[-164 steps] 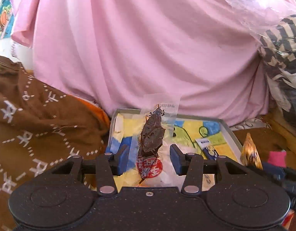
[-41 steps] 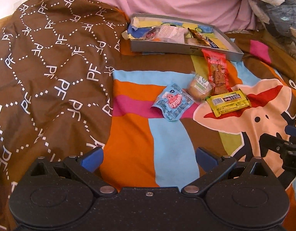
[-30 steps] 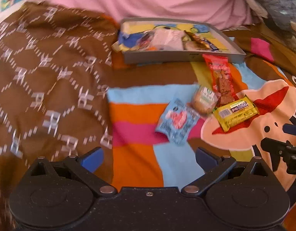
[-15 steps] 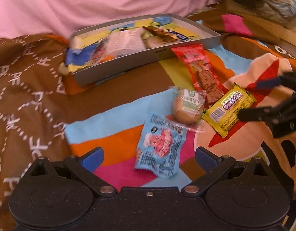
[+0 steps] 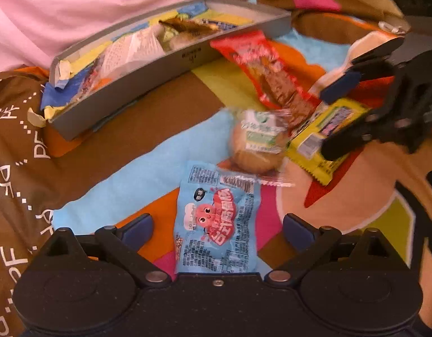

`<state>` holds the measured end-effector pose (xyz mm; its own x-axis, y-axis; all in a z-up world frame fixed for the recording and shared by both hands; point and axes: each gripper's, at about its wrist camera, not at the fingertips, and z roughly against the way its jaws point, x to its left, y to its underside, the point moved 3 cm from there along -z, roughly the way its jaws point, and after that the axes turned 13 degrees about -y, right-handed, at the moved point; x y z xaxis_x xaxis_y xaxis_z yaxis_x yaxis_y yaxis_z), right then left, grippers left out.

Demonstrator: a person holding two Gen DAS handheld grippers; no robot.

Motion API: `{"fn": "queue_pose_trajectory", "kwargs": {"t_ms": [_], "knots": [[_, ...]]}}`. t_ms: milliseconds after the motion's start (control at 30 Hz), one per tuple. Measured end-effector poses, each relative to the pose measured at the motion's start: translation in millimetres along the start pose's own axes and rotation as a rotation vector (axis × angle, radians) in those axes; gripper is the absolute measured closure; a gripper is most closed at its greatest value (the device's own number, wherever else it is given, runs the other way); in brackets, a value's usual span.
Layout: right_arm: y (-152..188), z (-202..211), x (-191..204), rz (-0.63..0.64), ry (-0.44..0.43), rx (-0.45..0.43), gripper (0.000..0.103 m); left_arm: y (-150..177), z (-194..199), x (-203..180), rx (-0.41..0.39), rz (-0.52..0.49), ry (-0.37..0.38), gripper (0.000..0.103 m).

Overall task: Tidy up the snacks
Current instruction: 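Grasp the yellow wafer bar with the right tool while the left tool grasps the blue pig-print packet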

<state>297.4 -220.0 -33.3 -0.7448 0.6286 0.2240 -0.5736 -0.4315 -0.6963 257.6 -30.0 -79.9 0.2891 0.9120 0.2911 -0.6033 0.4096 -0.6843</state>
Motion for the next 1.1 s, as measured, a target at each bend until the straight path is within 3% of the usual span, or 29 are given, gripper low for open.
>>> {"fn": "queue_pose_trajectory", "kwargs": {"t_ms": [133,200,400,567,733,867,1033,1100], "knots": [[11.3,7.1,-2.2,-0.062,-0.059,-0.017,0.001,0.0,-0.4,3.0,0.007,0.032,-0.010,0.008],[15.5,10.5,0.1,-0.072,-0.071,-0.020,0.002,2.1,2.5,6.1,0.004,0.045,-0.020,0.016],[30.5,23.9,16.0,-0.098,-0.081,-0.063,0.003,11.0,10.6,14.4,0.022,0.111,-0.018,0.033],[45.8,26.3,40.7,-0.092,-0.072,-0.076,0.003,18.3,19.1,16.5,0.056,0.165,0.012,0.040],[56.9,27.4,58.0,-0.084,-0.011,-0.115,0.003,21.9,24.4,18.1,0.071,0.184,0.018,0.038],[59.6,24.2,60.0,-0.068,0.056,-0.143,0.003,18.9,23.2,19.5,0.078,0.178,0.017,0.029],[53.2,11.2,55.2,-0.038,0.115,-0.131,0.003,10.0,16.1,14.1,0.080,0.127,0.004,0.026],[50.8,2.1,56.3,-0.007,0.190,-0.085,0.004,6.5,12.8,8.7,0.076,0.086,-0.011,0.024]]}}
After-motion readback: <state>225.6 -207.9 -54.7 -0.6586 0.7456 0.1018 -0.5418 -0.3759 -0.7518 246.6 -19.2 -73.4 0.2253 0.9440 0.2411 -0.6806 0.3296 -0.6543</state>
